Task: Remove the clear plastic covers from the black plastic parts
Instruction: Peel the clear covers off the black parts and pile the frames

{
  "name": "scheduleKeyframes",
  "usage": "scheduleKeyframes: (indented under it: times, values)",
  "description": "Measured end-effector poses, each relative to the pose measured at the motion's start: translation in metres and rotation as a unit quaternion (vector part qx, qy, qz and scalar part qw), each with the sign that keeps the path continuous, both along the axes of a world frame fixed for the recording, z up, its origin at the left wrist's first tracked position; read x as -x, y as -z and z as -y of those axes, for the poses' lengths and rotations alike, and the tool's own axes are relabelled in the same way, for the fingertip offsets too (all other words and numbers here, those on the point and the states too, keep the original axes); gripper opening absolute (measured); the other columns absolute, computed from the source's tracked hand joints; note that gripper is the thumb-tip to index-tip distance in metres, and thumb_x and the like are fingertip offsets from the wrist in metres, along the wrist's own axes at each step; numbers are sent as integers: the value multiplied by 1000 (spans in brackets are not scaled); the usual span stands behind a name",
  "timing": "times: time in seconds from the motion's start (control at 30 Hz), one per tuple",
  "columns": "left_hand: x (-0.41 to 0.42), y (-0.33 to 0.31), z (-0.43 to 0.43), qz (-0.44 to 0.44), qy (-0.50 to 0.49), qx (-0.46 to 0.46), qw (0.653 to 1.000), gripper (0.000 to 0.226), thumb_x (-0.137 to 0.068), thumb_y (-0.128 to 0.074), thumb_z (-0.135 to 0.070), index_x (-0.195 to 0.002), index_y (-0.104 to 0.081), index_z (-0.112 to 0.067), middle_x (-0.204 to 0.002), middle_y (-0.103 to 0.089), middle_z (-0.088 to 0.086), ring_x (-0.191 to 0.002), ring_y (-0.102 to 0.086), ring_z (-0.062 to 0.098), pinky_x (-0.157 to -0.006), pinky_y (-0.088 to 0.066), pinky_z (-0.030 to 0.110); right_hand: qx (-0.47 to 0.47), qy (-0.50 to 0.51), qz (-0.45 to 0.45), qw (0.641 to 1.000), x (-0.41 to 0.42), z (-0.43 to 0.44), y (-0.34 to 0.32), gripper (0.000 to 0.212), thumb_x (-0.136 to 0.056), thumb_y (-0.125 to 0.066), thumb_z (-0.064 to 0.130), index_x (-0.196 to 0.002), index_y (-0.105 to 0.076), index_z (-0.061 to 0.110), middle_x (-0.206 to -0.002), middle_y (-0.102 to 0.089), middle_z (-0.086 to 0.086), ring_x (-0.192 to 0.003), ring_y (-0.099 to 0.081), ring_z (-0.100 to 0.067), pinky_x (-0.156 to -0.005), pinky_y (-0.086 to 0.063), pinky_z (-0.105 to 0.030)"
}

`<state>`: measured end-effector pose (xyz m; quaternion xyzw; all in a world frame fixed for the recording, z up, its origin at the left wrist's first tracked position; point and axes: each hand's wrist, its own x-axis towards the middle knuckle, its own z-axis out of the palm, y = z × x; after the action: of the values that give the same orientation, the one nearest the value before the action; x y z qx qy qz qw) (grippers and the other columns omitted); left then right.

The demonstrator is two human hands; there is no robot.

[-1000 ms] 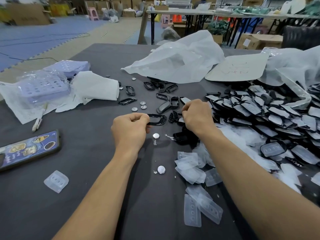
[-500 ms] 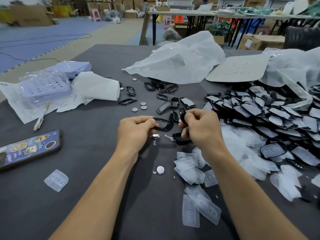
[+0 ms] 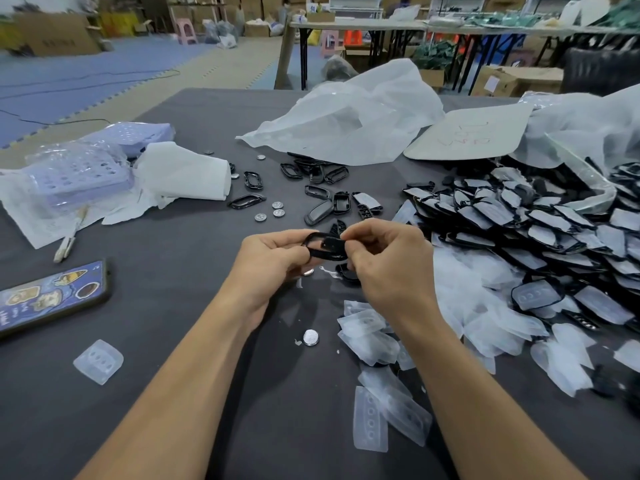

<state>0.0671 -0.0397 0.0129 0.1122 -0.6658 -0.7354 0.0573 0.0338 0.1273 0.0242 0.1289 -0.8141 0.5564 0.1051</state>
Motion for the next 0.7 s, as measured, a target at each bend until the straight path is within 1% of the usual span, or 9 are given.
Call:
scheduleKeyframes:
  times: [0.1,0.17,0.23,0.3,0.4,0.5,0.6,0.7]
  values:
    - [-1,0,1,-17,31,0,999,39,-94,-56,13,-100,-81,-16,-100,-81,10,-90,-78,16,-82,-61,21,3,-3,-3,1000,0,2,2,16,-87,-75,10,-82,-80,25,-64,-72,12,-59,-69,-9,-62,-61,-33]
    - [-2,0,1,-25,51,-6,998,38,-94,-57,15,-104,-79,-14,-101,-81,12,-92,-78,17,-83,-61,23,2,1,-10,1000,0,4,3,15,-87,-77,11,-83,-81,25,-67,-73,12,-63,-70,-9,-66,-62,-36]
    - [-2,0,2,-29,61,-11,998,37,-93,-58,17,-107,-78,-10,-102,-80,13,-92,-78,18,-82,-60,22,-5,6,-21,1000,0,4,4,14,-86,-77,12,-83,-81,25,-68,-73,13,-64,-70,-7,-67,-62,-36]
    - [-3,0,2,-33,63,-5,997,37,-91,-59,18,-108,-78,-8,-102,-80,15,-92,-78,20,-83,-60,22,-13,7,-25,1000,1,4,4,14,-85,-77,12,-81,-81,25,-66,-72,13,-63,-69,-6,-66,-61,-32]
    - [-3,-1,2,-32,54,5,998,38,-87,-60,21,-107,-78,-6,-99,-80,16,-91,-79,22,-82,-59,21,-11,-9,-1,1000,5,2,3,20,-85,-75,7,-76,-80,25,-64,-72,12,-61,-68,-6,-61,-59,-26]
    - [-5,-2,0,-23,49,-6,999,38,-86,-59,23,-107,-78,-2,-97,-79,19,-89,-79,24,-82,-60,22,-22,-19,7,1000,7,1,3,22,-85,-74,5,-75,-80,24,-65,-72,8,-63,-68,-10,-63,-59,-31]
    - [-6,-3,-1,-18,42,-3,999,41,-83,-57,24,-102,-80,-3,-95,-79,21,-88,-79,26,-83,-61,24,-52,-29,-18,998,5,2,4,22,-86,-72,6,-74,-79,23,-63,-70,8,-61,-65,-11,-62,-56,-34]
    - [-8,-4,-3,-17,29,7,999,39,-80,-58,22,-98,-82,-4,-94,-78,23,-90,-78,31,-88,-62,28,-72,-12,-59,996,0,4,5,15,-85,-73,11,-77,-78,22,-64,-69,10,-64,-65,-11,-65,-56,-35]
